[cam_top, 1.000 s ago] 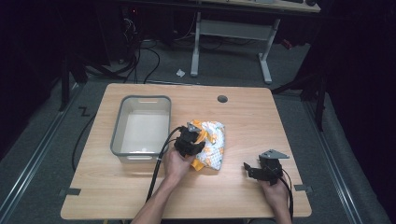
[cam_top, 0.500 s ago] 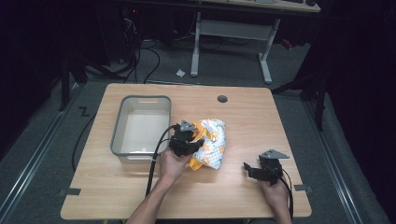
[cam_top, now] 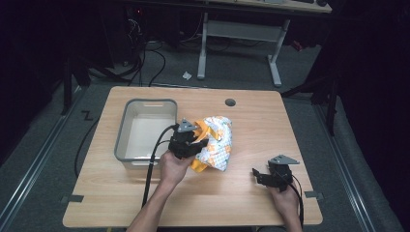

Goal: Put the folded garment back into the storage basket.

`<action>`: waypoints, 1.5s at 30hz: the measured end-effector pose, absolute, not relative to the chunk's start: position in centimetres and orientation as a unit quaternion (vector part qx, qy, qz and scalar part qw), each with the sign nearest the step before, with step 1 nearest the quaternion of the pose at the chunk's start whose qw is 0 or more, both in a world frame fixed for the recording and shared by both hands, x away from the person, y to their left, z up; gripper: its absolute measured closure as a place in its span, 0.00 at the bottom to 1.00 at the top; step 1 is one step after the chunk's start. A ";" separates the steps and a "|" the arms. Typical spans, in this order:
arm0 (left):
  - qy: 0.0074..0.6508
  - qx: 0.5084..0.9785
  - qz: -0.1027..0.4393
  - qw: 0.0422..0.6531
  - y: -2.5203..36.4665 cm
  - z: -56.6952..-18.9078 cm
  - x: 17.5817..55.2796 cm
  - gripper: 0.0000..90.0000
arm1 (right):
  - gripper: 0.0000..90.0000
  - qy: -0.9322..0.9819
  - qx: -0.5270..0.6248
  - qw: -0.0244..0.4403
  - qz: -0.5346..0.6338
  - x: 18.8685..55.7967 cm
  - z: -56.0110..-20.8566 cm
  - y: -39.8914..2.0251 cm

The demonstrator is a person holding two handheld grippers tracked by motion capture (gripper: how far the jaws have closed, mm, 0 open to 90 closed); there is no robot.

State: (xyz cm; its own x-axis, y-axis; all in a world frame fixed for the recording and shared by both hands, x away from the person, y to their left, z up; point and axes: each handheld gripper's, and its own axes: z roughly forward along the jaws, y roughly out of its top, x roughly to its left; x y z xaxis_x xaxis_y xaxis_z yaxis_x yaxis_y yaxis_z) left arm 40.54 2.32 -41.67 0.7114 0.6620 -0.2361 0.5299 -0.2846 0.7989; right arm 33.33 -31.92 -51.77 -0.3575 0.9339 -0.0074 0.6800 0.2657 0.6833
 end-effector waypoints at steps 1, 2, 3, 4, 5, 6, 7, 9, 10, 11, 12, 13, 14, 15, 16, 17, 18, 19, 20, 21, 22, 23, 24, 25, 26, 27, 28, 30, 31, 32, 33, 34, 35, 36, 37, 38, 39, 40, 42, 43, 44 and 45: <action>0.374 0.797 0.071 0.469 2.6 -41.4 40.6 0.82 | 0.27 0.767 0.526 0.211 0.301 33.3 -51.8 -31.9; 0.374 0.797 0.071 0.469 2.6 -41.4 40.6 0.82 | 0.27 0.767 0.526 0.211 0.301 33.3 -51.8 -31.9; 0.374 0.796 0.074 0.471 2.9 -41.2 40.6 0.82 | 0.27 0.767 0.526 0.211 0.301 33.3 -51.8 -31.9; 0.374 0.796 0.074 0.471 2.9 -41.2 40.6 0.82 | 0.27 0.767 0.526 0.211 0.301 33.3 -51.8 -31.9; 0.375 0.793 0.076 0.474 3.2 -41.0 40.6 0.82 | 0.27 0.767 0.526 0.211 0.301 33.3 -51.8 -31.9; 0.375 0.793 0.076 0.474 3.2 -41.0 40.6 0.82 | 0.27 0.767 0.526 0.211 0.301 33.3 -51.8 -31.9; 0.378 0.789 0.076 0.478 3.7 -40.8 40.6 0.82 | 0.27 0.767 0.526 0.211 0.301 33.3 -51.8 -31.9; 0.380 0.787 0.076 0.480 3.9 -40.8 40.6 0.82 | 0.27 0.767 0.526 0.211 0.301 33.3 -51.8 -31.9; 0.381 0.786 0.077 0.481 4.1 -40.7 40.6 0.82 | 0.27 0.767 0.526 0.211 0.301 33.3 -51.8 -31.9; 0.381 0.785 0.078 0.483 4.2 -40.6 40.6 0.82 | 0.27 0.767 0.526 0.211 0.301 33.3 -51.8 -31.9; 0.382 0.783 0.078 0.484 4.4 -40.6 40.6 0.82 | 0.27 0.767 0.526 0.211 0.301 33.3 -51.8 -31.9; 0.384 0.781 0.077 0.486 4.5 -40.5 40.7 0.82 | 0.27 0.767 0.526 0.211 0.301 33.3 -51.8 -31.9; 0.385 0.780 0.075 0.488 4.7 -40.5 40.7 0.82 | 0.27 0.767 0.526 0.211 0.301 33.3 -51.8 -31.9; 0.386 0.778 0.074 0.490 5.0 -40.4 40.8 0.82 | 0.27 0.767 0.526 0.211 0.301 33.3 -51.8 -31.9; 0.386 0.778 0.074 0.490 5.0 -40.4 40.8 0.82 | 0.27 0.767 0.526 0.211 0.301 33.3 -51.8 -31.9; 0.387 0.777 0.076 0.491 5.3 -40.2 40.8 0.82 | 0.27 0.767 0.526 0.211 0.301 33.3 -51.8 -31.9; 0.387 0.777 0.076 0.491 5.3 -40.2 40.8 0.82 | 0.27 0.767 0.526 0.211 0.301 33.3 -51.8 -31.9; 0.388 0.775 0.078 0.492 5.5 -40.1 40.8 0.82 | 0.27 0.767 0.526 0.211 0.301 33.3 -51.8 -31.9; 0.388 0.774 0.079 0.493 5.7 -39.9 40.8 0.82 | 0.27 0.767 0.526 0.211 0.301 33.3 -51.8 -31.9; 0.389 0.773 0.081 0.495 5.9 -39.7 40.8 0.82 | 0.27 0.767 0.526 0.211 0.301 33.3 -51.8 -31.9; 0.389 0.771 0.083 0.497 6.0 -39.6 40.8 0.82 | 0.27 0.767 0.526 0.211 0.301 33.3 -51.8 -31.9; 0.390 0.770 0.088 0.498 6.4 -39.3 40.8 0.82 | 0.27 0.767 0.526 0.211 0.301 33.3 -51.8 -31.9; 0.390 0.770 0.088 0.498 6.4 -39.3 40.8 0.82 | 0.27 0.767 0.526 0.211 0.301 33.3 -51.8 -31.9; 0.390 0.769 0.089 0.498 6.5 -39.2 40.8 0.82 | 0.27 0.767 0.526 0.211 0.301 33.3 -51.8 -31.9; 0.391 0.768 0.090 0.499 6.7 -39.1 40.9 0.82 | 0.27 0.767 0.526 0.211 0.301 33.3 -51.8 -31.9; 0.393 0.766 0.089 0.501 7.0 -39.0 40.9 0.82 | 0.27 0.766 0.527 0.212 0.301 33.4 -51.8 -31.9; 0.393 0.766 0.089 0.501 7.0 -39.0 40.9 0.82 | 0.27 0.766 0.527 0.212 0.301 33.4 -51.8 -31.9; 0.395 0.765 0.091 0.500 7.3 -39.0 41.0 0.82 | 0.27 0.766 0.527 0.212 0.301 33.4 -51.8 -31.9; 0.397 0.765 0.093 0.499 7.5 -39.0 41.0 0.82 | 0.27 0.766 0.527 0.212 0.300 33.4 -51.8 -31.9; 0.398 0.764 0.094 0.499 7.6 -38.9 41.0 0.82 | 0.27 0.766 0.527 0.212 0.301 33.4 -51.8 -31.9; 0.399 0.763 0.095 0.499 7.8 -38.9 41.0 0.82 | 0.27 0.766 0.527 0.212 0.301 33.4 -51.8 -31.9; 0.399 0.763 0.096 0.499 7.9 -38.9 41.0 0.82 | 0.27 0.766 0.527 0.212 0.301 33.4 -51.8 -31.9; 0.400 0.763 0.098 0.499 8.1 -38.8 41.0 0.82 | 0.27 0.766 0.527 0.212 0.301 33.4 -51.8 -31.9; 0.401 0.762 0.100 0.499 8.4 -38.7 41.0 0.82 | 0.27 0.766 0.527 0.212 0.301 33.4 -51.8 -31.9; 0.401 0.762 0.100 0.499 8.4 -38.7 41.0 0.82 | 0.27 0.766 0.527 0.212 0.301 33.4 -51.8 -31.9; 0.403 0.761 0.101 0.498 8.6 -38.7 41.0 0.82 | 0.27 0.766 0.527 0.212 0.301 33.4 -51.8 -31.9; 0.404 0.761 0.102 0.497 8.7 -38.7 41.0 0.82 | 0.27 0.766 0.527 0.212 0.301 33.4 -51.8 -31.9; 0.405 0.760 0.102 0.497 8.8 -38.7 41.0 0.82 | 0.27 0.766 0.527 0.212 0.301 33.4 -51.8 -31.9; 0.408 0.757 0.107 0.498 9.3 -38.6 41.0 0.82 | 0.27 0.766 0.527 0.212 0.301 33.4 -51.8 -31.9; 0.408 0.757 0.107 0.498 9.3 -38.6 41.0 0.82 | 0.27 0.766 0.527 0.212 0.301 33.4 -51.8 -31.9; 0.410 0.757 0.109 0.498 9.5 -38.5 41.0 0.82 | 0.27 0.766 0.527 0.212 0.300 33.4 -51.8 -31.9; 0.411 0.755 0.111 0.498 9.7 -38.4 41.0 0.82 | 0.27 0.766 0.527 0.212 0.301 33.4 -51.8 -31.9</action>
